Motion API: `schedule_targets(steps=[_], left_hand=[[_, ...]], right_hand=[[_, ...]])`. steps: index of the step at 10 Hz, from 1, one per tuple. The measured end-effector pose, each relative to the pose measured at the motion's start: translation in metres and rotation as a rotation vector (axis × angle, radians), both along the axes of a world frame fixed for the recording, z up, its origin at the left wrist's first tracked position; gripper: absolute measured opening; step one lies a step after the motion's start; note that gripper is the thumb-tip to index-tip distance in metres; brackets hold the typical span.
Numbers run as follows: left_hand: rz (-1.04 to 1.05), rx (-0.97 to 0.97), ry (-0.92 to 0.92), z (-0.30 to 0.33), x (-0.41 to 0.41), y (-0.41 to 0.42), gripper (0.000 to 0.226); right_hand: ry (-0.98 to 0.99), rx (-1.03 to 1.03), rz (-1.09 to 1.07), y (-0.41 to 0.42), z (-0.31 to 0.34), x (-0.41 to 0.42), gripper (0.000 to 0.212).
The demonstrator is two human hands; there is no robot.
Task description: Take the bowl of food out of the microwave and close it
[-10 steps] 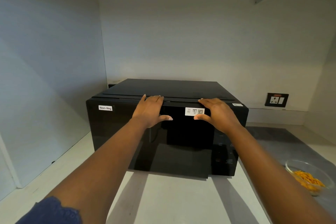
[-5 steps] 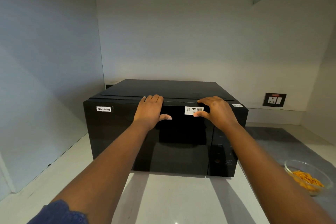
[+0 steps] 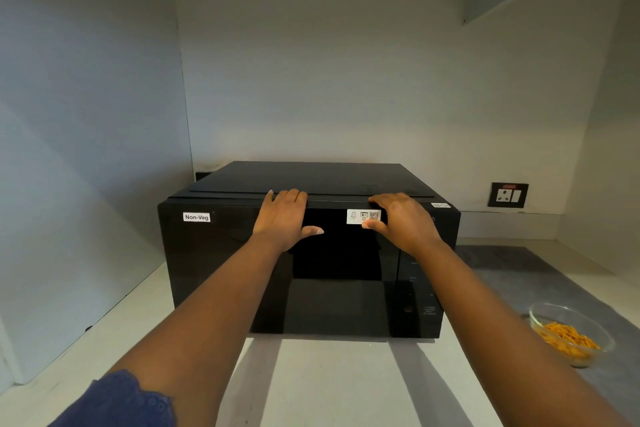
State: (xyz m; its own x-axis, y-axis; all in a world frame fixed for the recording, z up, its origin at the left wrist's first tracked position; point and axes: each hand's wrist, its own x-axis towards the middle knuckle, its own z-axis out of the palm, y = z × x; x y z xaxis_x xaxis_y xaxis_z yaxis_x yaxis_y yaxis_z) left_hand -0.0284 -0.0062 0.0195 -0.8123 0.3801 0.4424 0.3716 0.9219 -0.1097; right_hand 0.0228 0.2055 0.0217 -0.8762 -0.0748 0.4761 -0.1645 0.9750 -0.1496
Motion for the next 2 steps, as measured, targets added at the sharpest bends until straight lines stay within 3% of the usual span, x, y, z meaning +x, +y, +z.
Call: schedule_targets(steps=[2], left_hand=[[0.021, 0.016, 0.062, 0.016, 0.009, -0.007, 0.088]], right_hand=[[0.104, 0.101, -0.050, -0.012, 0.013, 0.006, 0.068]])
